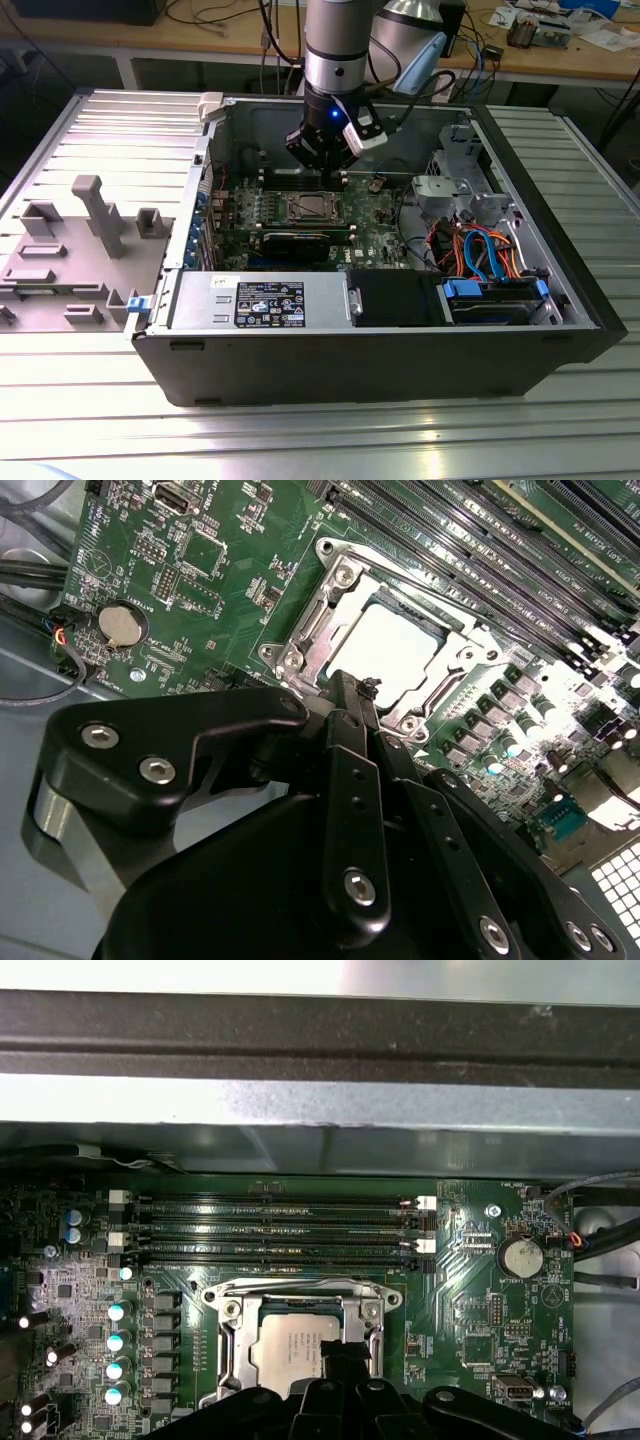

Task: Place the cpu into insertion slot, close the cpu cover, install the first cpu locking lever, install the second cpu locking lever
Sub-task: 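Install the second cpu locking lever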

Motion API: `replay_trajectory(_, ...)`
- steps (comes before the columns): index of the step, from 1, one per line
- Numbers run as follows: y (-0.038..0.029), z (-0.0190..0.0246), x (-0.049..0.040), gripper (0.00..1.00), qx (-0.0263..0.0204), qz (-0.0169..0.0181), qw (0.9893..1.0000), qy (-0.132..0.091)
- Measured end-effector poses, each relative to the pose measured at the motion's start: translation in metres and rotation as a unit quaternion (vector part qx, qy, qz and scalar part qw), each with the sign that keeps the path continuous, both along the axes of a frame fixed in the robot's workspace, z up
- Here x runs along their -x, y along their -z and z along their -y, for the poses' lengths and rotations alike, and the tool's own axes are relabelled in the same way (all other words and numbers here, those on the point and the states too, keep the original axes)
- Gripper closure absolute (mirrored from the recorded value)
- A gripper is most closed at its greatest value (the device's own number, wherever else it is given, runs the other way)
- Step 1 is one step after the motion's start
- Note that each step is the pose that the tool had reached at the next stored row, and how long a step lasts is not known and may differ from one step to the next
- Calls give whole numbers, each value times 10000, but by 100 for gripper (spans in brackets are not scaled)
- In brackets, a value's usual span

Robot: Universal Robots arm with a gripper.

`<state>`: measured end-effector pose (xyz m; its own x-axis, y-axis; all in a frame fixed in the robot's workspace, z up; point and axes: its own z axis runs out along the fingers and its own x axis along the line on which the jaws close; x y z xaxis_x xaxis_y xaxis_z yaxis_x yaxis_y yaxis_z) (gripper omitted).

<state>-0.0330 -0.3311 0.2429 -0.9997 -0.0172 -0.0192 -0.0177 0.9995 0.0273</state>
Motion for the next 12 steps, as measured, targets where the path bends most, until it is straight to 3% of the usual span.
replay_trajectory(12, -15, 9, 0, 89, 0, 0, 10000, 1)
